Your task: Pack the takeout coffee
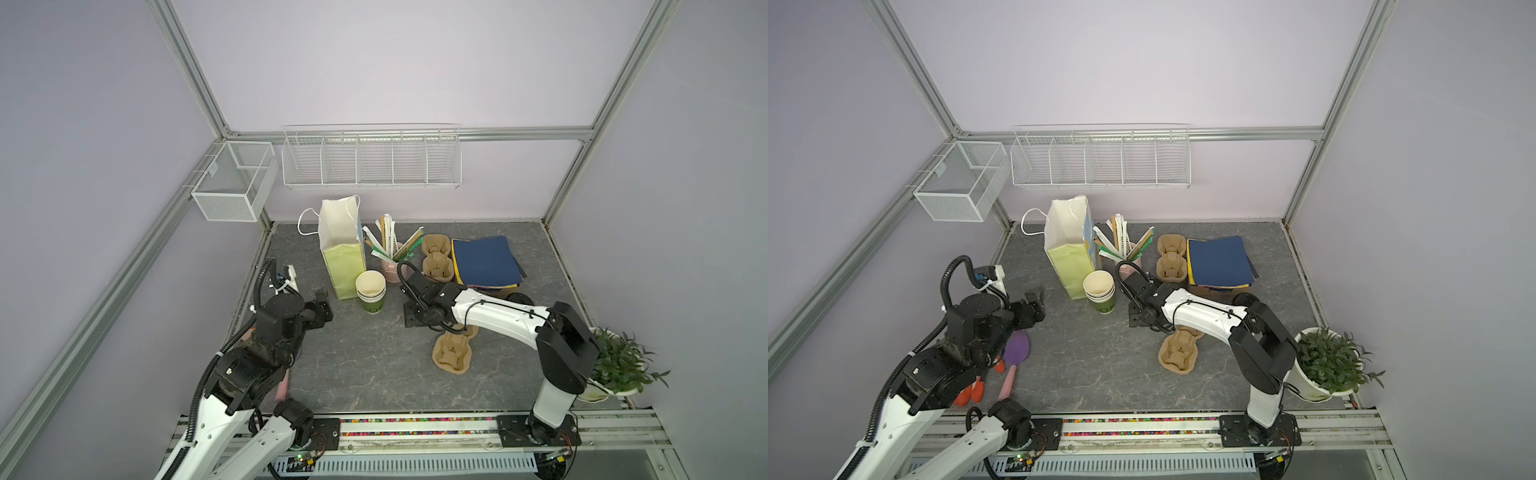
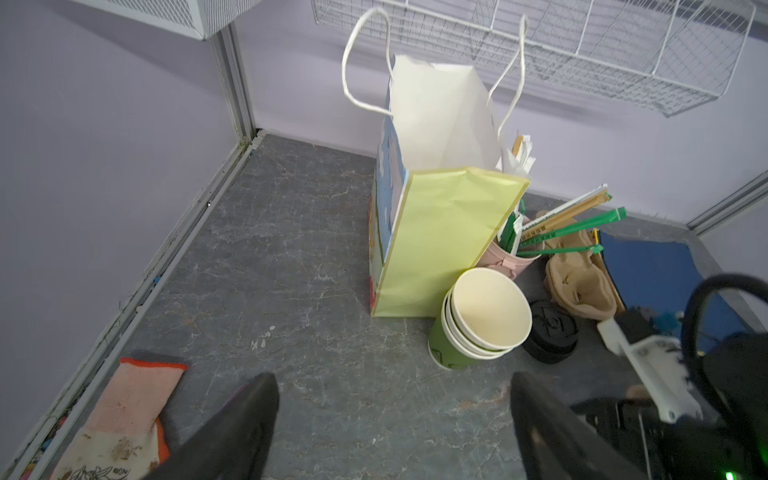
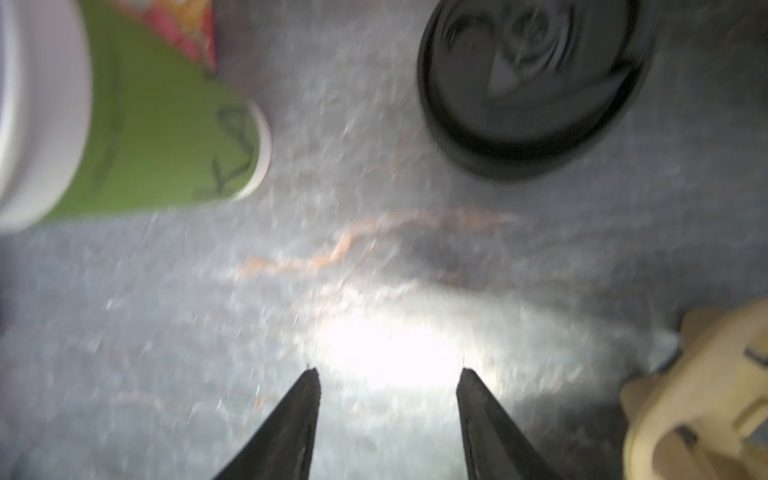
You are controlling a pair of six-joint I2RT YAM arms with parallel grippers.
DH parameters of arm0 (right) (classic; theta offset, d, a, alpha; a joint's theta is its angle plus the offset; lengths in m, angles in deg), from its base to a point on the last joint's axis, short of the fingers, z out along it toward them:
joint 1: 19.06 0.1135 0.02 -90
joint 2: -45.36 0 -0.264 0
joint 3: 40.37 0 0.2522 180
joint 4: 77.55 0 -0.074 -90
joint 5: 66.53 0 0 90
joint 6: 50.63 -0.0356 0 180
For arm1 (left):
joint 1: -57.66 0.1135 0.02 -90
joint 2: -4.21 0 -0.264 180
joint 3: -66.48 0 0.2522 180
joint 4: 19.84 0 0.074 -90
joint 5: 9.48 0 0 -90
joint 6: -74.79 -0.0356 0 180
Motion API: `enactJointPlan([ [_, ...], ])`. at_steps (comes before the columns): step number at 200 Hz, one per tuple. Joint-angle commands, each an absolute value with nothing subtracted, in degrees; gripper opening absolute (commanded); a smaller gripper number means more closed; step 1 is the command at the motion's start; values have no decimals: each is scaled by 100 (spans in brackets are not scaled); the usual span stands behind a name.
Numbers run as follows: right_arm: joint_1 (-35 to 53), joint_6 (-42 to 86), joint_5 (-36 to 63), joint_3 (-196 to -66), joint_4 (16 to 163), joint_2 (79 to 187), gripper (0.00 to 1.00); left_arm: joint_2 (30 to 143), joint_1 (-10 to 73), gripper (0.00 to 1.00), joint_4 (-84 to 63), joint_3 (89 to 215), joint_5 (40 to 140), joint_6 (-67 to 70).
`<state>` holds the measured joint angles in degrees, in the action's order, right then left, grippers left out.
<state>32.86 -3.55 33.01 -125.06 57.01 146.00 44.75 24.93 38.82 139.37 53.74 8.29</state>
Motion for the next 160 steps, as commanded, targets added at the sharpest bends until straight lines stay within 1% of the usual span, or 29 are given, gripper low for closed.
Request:
enactJointPlan([
  [1, 3394, -599, 3215, -12096, 5827, 14614, 57, 4711, 2698, 89, 3947, 14518, 5169, 868],
  [7, 3455, -606, 3200, -12069, 5852, 14659, 57, 4898, 2812, 89, 3924, 14637, 5240, 873],
  [37, 3690, -733, 3303, -11910, 5899, 14832, 56, 5099, 3532, 90, 3756, 15036, 5684, 882],
  [53, 3695, -821, 3383, -11674, 5867, 14770, 57, 5282, 4014, 90, 3701, 15114, 6095, 900],
  [74, 3693, -836, 3728, -11420, 5531, 14600, 57, 5545, 4573, 90, 3627, 15113, 6590, 978],
  [115, 3705, -819, 4231, -10852, 5052, 13785, 57, 5975, 4903, 89, 3361, 15111, 7068, 1151],
  [136, 3708, -614, 4091, -10713, 5109, 13289, 57, 6219, 4914, 90, 3240, 15261, 7233, 1181],
  [160, 3752, -390, 3989, -10862, 4938, 12781, 60, 6563, 4914, 91, 3095, 15491, 7109, 1201],
])
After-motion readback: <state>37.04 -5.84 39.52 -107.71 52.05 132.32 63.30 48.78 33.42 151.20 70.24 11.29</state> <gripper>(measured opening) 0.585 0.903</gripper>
